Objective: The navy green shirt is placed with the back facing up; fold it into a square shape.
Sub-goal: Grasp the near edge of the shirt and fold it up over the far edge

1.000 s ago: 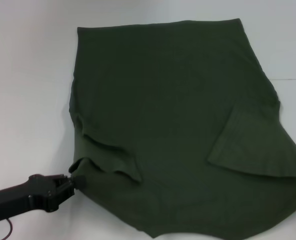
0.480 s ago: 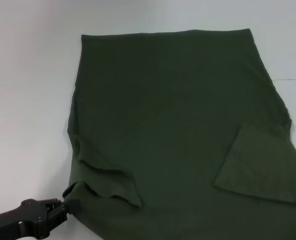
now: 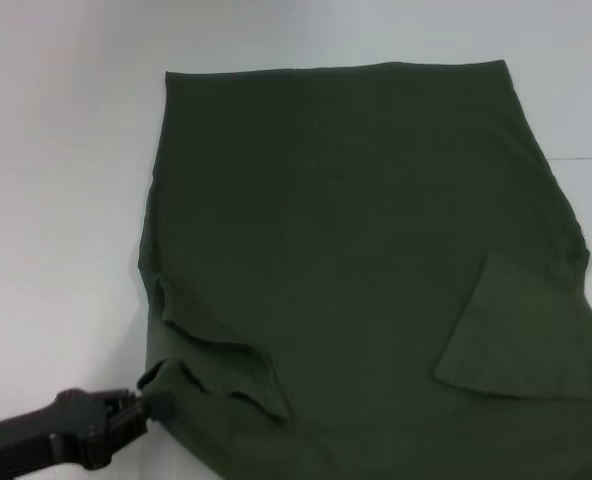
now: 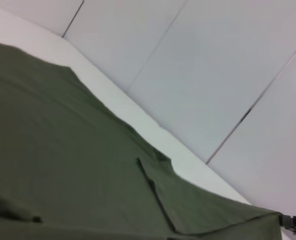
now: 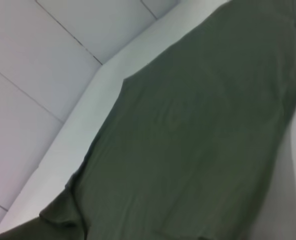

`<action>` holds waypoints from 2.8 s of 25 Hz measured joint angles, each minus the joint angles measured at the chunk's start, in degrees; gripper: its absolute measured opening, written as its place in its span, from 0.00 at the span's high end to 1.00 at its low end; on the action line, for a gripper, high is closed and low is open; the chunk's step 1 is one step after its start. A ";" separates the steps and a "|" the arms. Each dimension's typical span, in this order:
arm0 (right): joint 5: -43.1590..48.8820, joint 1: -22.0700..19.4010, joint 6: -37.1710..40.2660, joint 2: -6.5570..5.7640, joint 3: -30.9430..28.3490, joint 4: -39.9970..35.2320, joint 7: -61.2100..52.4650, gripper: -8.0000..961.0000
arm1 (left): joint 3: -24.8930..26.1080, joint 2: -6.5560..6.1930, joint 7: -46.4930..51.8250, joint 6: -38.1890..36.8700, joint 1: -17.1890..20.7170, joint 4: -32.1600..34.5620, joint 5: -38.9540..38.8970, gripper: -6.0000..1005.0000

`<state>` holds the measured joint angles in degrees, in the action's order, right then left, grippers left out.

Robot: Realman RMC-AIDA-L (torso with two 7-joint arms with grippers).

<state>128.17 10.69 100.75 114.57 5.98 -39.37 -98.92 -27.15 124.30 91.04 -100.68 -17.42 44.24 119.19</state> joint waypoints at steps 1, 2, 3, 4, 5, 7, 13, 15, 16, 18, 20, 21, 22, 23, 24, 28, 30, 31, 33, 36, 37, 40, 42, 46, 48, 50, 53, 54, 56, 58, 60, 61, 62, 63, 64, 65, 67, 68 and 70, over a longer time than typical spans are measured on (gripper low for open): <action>-0.01 0.85 -0.22 -0.12 -0.87 0.00 -0.10 0.96 | 0.00 -0.07 0.01 0.01 -0.61 -0.05 -0.16 0.94; -0.03 1.64 -0.36 -0.23 -1.69 0.00 -0.12 0.96 | -0.01 -0.15 0.04 0.17 -1.37 -0.25 -0.33 0.94; -0.02 2.54 -0.64 -0.38 -2.90 0.00 -0.13 0.96 | 0.03 -0.27 0.07 0.44 -2.38 -0.52 -0.57 0.94; -0.03 3.62 -0.88 -0.58 -4.06 0.03 -0.19 0.96 | 0.05 -0.38 0.11 0.75 -3.42 -0.74 -0.77 0.94; -0.03 4.61 -1.38 -0.84 -4.95 0.05 -0.41 0.96 | 0.29 -0.56 0.21 1.54 -5.17 -1.21 -0.95 0.94; -0.17 7.12 -3.14 -1.41 -5.97 0.37 -1.21 0.96 | 0.84 -0.81 0.62 3.40 -7.92 -1.91 -1.09 0.94; -0.30 15.81 -14.34 -4.22 -5.21 4.92 -2.47 0.96 | 1.37 -2.04 1.91 16.23 -19.28 -7.95 -1.58 0.94; -0.31 18.40 -18.77 -5.20 -4.41 6.99 -2.49 0.96 | 1.30 -2.26 1.97 20.37 -22.18 -10.01 -1.99 0.94; -0.32 20.20 -21.58 -5.71 -3.37 8.11 -2.50 0.96 | 1.23 -2.32 2.07 23.24 -23.97 -11.06 -2.19 0.94; -0.31 23.19 -27.03 -6.20 -1.34 9.38 -2.50 0.96 | 1.16 -2.26 2.26 28.02 -26.55 -12.15 -2.37 0.94; -0.31 25.67 -31.44 -6.27 0.48 9.80 -2.63 0.96 | 1.14 -1.99 2.33 32.42 -28.56 -12.82 -2.46 0.94; -0.31 27.34 -34.24 -6.19 1.54 9.83 -2.82 0.96 | 1.16 -1.86 2.33 34.71 -29.57 -13.22 -2.65 0.94; -0.30 28.71 -36.56 -6.06 2.47 9.85 -2.97 0.96 | 1.05 -1.73 2.24 37.63 -30.71 -13.79 -3.14 0.94; -0.30 29.73 -38.25 -5.96 3.14 9.85 -3.09 0.96 | 0.95 -1.69 2.09 39.92 -31.55 -14.24 -3.63 0.94; -0.29 31.31 -40.89 -5.75 4.26 9.85 -3.16 0.96 | 0.85 -1.60 1.86 41.46 -32.12 -14.54 -4.02 0.94; -0.76 35.44 -48.81 -5.35 8.32 10.48 -3.21 0.96 | 0.64 -0.74 -0.57 48.65 -34.73 -15.03 -6.35 0.94; -1.78 36.91 -52.39 -5.34 10.49 11.11 -3.21 0.96 | 0.62 -0.35 -3.04 51.53 -35.84 -15.51 -8.64 0.94; -2.23 37.37 -53.65 -5.29 11.28 11.35 -3.21 0.96 | 0.61 -0.35 -4.45 52.78 -36.31 -16.21 -10.00 0.94; -3.21 37.97 -55.84 -5.09 12.74 12.12 -3.18 0.96 | 0.60 -0.37 -7.37 55.09 -37.23 -18.10 -12.70 0.94; -4.65 38.23 -59.51 -4.76 14.59 14.24 -2.52 0.96 | 0.60 -0.22 -12.68 58.72 -37.98 -21.33 -15.68 0.94; -5.43 38.24 -61.09 -4.59 15.14 15.26 -1.90 0.96 | 0.61 -0.14 -14.95 59.84 -38.12 -22.80 -16.92 0.94; -9.09 38.19 -65.27 -3.94 16.00 18.71 2.59 0.96 | 0.67 0.08 -22.33 63.39 -38.26 -27.41 -21.50 0.94; -11.64 38.17 -67.58 -3.37 16.06 20.59 6.44 0.95 | 0.92 0.16 -27.74 65.51 -38.22 -30.04 -25.63 0.94; -13.60 38.19 -69.73 -2.31 16.09 21.67 9.77 0.93 | 1.02 0.17 -33.14 66.35 -37.59 -32.27 -30.90 0.94; -13.69 38.19 -70.05 -1.95 16.14 21.68 10.19 0.92 | 1.03 0.16 -33.30 66.38 -37.38 -32.33 -31.01 0.94; -13.71 38.12 -70.13 -1.85 16.28 21.71 10.31 0.91 | 0.98 0.15 -33.27 66.40 -37.23 -32.35 -31.03 0.94; -13.73 38.02 -70.24 -1.68 17.01 21.73 10.33 0.90 | 0.84 0.15 -33.24 66.29 -37.05 -32.38 -31.05 0.92; -13.73 37.98 -70.27 -1.53 17.27 21.69 10.33 0.89 | 0.82 0.15 -33.24 66.24 -36.99 -32.39 -31.06 0.91; -13.73 37.86 -70.40 -1.15 17.66 21.35 10.50 0.88 | 0.82 0.15 -33.24 66.10 -36.88 -32.44 -31.03 0.89; -13.72 37.74 -70.53 -0.78 17.72 21.02 11.21 0.87 | 0.79 0.15 -33.19 65.82 -36.66 -32.49 -30.98 0.87; -13.72 37.61 -70.59 -0.53 17.76 20.65 12.23 0.86 | 0.81 0.15 -32.94 65.79 -36.41 -32.50 -31.03 0.84; -13.68 37.55 -70.59 -0.44 17.76 20.50 12.46 0.86 | 0.88 0.15 -32.81 65.81 -36.33 -32.49 -31.06 0.82; -13.60 37.49 -70.60 -0.38 17.76 20.28 12.60 0.85 | 1.00 0.15 -32.66 65.90 -36.19 -32.41 -31.07 0.80; -13.51 37.42 -70.60 -0.34 17.78 20.16 12.66 0.85 | 1.08 0.15 -32.61 65.96 -36.09 -32.34 -31.09 0.78; -13.46 37.32 -70.50 -0.32 17.83 19.90 12.66 0.85 | 1.13 0.15 -32.52 65.99 -35.95 -32.25 -31.10 0.75; -13.45 37.19 -70.41 -0.32 17.94 19.60 12.67 0.80 | 1.18 0.15 -32.35 66.01 -35.77 -32.12 -31.14 0.73; -13.45 36.89 -70.21 -0.31 18.28 18.80 12.68 0.72 | 1.20 0.14 -31.03 65.76 -35.10 -31.48 -31.53 0.69; -13.46 36.76 -70.17 -0.32 18.39 18.37 12.69 0.68 | 1.22 0.11 -29.52 65.28 -34.43 -30.86 -31.93 0.67; -13.45 36.61 -69.97 -0.31 18.47 17.63 12.59 0.60 | 1.22 -0.01 -26.82 63.17 -32.95 -29.48 -32.44 0.63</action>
<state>114.72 47.30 30.78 114.26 24.45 -21.74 -86.33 -25.93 124.29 64.22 -37.51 -50.37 14.76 86.75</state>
